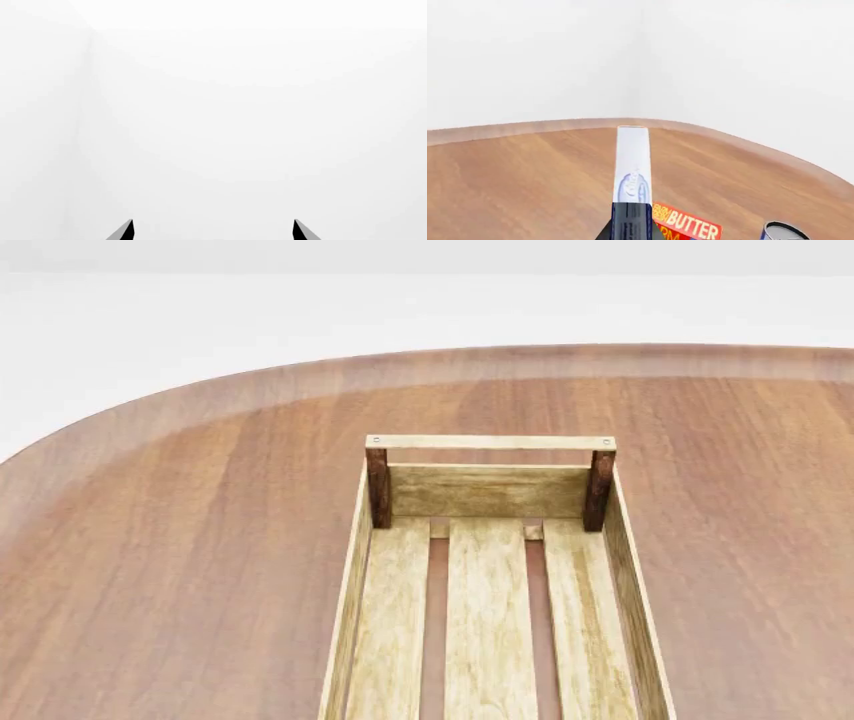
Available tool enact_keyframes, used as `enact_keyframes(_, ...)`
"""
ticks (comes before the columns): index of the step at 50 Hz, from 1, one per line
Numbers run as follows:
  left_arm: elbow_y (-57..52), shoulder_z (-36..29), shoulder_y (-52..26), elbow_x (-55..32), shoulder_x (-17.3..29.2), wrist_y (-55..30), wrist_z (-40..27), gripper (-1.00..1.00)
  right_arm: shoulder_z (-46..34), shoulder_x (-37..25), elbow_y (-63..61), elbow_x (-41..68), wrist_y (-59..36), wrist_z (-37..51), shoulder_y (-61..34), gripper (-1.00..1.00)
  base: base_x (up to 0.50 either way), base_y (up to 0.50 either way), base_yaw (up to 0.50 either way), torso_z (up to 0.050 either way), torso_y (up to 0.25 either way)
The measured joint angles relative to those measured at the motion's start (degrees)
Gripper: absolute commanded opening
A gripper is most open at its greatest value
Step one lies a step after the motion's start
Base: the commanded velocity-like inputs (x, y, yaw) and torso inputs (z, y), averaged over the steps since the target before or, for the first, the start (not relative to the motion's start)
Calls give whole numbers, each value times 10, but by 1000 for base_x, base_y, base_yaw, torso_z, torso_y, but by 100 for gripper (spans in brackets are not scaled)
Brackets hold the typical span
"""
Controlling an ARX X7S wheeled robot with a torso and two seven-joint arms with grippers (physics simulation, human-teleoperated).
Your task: Pick up the cream cheese and put it in the tray.
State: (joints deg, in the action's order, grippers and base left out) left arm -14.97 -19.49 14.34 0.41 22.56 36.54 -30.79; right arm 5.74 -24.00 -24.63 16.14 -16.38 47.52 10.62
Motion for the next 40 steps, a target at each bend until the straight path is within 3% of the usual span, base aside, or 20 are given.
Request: enact_keyframes(40, -1, -4, -2, -3, 4, -2, -4, 100, -149, -61, -32, 19, -215, -100, -274, -100, 0, 0, 0, 0, 1)
